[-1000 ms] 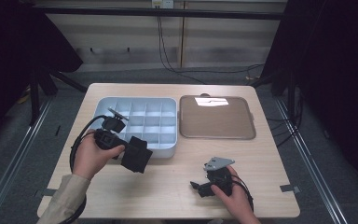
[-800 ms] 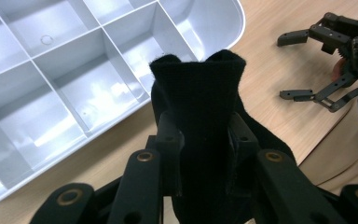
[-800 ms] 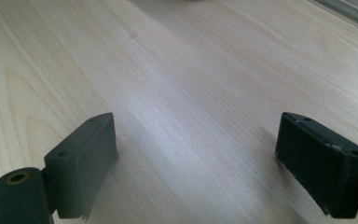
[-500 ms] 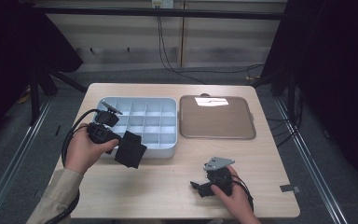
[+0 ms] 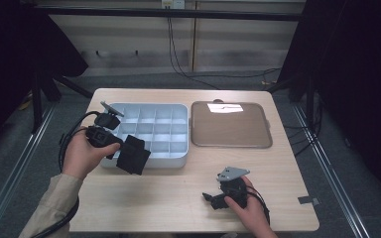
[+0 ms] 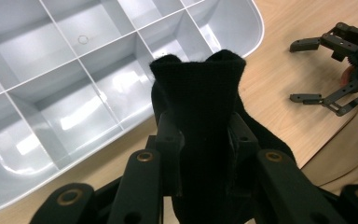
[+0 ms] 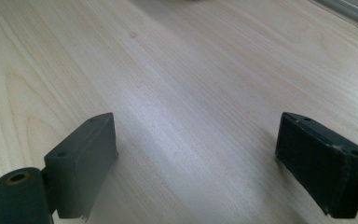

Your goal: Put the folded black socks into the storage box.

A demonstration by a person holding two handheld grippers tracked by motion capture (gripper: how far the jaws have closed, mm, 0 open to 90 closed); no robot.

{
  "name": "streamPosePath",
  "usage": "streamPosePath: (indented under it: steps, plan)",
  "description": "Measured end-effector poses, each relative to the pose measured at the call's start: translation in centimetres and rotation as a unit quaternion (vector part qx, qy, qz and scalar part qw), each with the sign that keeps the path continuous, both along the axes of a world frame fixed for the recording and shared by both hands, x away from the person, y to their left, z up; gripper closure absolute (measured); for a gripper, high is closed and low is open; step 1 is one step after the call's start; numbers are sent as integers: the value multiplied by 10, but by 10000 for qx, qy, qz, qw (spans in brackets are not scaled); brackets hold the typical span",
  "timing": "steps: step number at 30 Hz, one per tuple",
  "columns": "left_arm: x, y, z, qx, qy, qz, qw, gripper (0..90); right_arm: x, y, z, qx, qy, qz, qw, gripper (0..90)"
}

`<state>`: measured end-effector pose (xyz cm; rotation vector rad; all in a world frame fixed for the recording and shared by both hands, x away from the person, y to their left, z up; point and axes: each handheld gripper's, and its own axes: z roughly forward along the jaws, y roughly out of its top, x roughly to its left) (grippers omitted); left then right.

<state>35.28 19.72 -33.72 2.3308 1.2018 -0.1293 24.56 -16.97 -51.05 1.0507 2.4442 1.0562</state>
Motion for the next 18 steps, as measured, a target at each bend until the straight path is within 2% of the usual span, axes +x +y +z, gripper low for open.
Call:
streamPosePath:
  steps: [3,6,7,18]
  plan:
    - [3,4,2,-30,38,32,10000,719,0,0,0,-4,-9,8,10000,118]
    - [5,6,3,-13,25,61,10000,719,0,0,0,-4,-10,9,10000,118]
    - [6,9,3,-53,13,164,9999,719,0,0,0,-4,-9,9,10000,118]
    - [13,21,9,-35,-16,325,9995,719,0,0,0,-5,-12,9,10000,118]
